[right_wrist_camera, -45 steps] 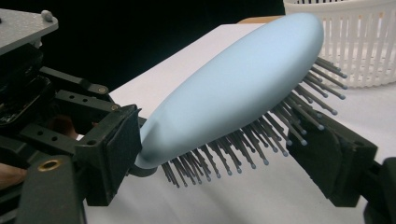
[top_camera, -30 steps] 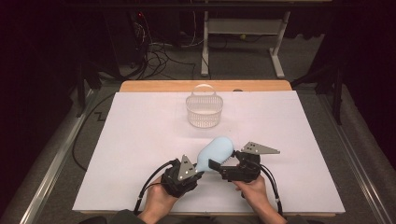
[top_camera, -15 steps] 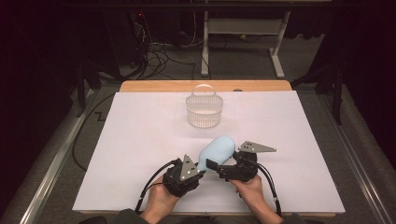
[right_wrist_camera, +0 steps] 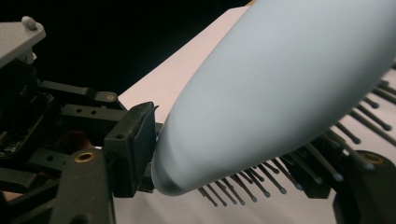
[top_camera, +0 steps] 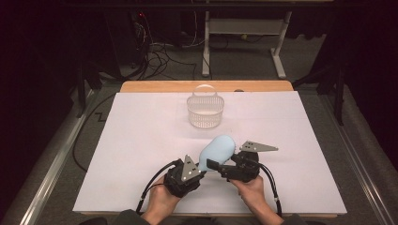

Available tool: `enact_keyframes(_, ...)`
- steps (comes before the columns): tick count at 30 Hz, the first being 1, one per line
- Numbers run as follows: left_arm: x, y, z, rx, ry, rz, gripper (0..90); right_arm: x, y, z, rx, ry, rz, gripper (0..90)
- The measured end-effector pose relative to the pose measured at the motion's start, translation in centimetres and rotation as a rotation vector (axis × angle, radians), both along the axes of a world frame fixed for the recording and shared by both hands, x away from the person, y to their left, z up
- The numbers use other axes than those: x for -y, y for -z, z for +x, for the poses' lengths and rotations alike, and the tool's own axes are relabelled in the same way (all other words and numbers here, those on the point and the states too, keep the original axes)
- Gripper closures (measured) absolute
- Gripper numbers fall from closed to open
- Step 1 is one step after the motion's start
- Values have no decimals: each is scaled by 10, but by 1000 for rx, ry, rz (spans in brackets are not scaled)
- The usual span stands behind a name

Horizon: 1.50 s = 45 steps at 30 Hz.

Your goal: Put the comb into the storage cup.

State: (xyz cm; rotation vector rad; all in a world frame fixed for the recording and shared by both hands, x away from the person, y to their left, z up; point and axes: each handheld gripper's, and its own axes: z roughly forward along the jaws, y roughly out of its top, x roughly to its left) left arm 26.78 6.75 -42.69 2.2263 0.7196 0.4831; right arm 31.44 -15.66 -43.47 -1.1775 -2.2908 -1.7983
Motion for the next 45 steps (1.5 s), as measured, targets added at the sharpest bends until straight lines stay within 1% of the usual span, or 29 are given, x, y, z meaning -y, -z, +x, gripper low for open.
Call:
enact_keyframes(4,0,0,0,0,1,10,690,2,-2,0,-9,-13,17,391)
enact_keyframes(8,1,1,0,-5,1,10,690,2,-4,-1,-2,-24,30,444)
enact_keyframes(10,0,0,0,-1,4,9,689,3,-6,-2,-2,-32,45,470)
enact_keyframes(12,-1,-3,-1,5,9,-3,690,5,-8,-2,-16,-47,76,496)
enact_keyframes(14,-1,-5,-3,16,12,7,690,5,-10,-3,-18,-59,95,513)
enact_keyframes(15,-2,-6,-3,15,13,1,690,5,-11,-4,-13,-62,97,518)
enact_keyframes(18,-2,-7,-4,17,17,6,690,5,-13,-5,-6,-70,108,535)
enact_keyframes(19,-2,-7,-4,18,17,2,689,5,-13,-6,-7,-71,110,538)
enact_keyframes(23,-2,-8,-4,8,21,1,689,5,-13,-5,-14,-80,119,553)
enact_keyframes(27,-2,-6,-2,-3,26,2,689,5,-12,-4,-26,-91,112,560)
enact_keyframes(33,-3,-7,-2,-2,30,-12,684,6,-13,-3,-31,-99,115,564)
enact_keyframes(34,-4,-7,-2,-1,33,-15,679,6,-14,-3,-32,-100,116,565)
enact_keyframes(36,-7,-6,-2,-5,33,-24,638,8,-15,-2,-26,-93,109,566)
enact_keyframes(41,-13,-6,1,-33,25,-60,541,14,-17,-1,-24,-78,100,566)
enact_keyframes(43,-15,-6,2,-34,27,-74,503,16,-17,-1,-20,-73,94,566)
enact_keyframes(44,-16,-5,2,-22,26,-83,488,17,-18,-1,-17,-69,88,566)
enact_keyframes(45,-18,-5,2,-18,31,-87,472,18,-18,-1,-20,-66,86,566)
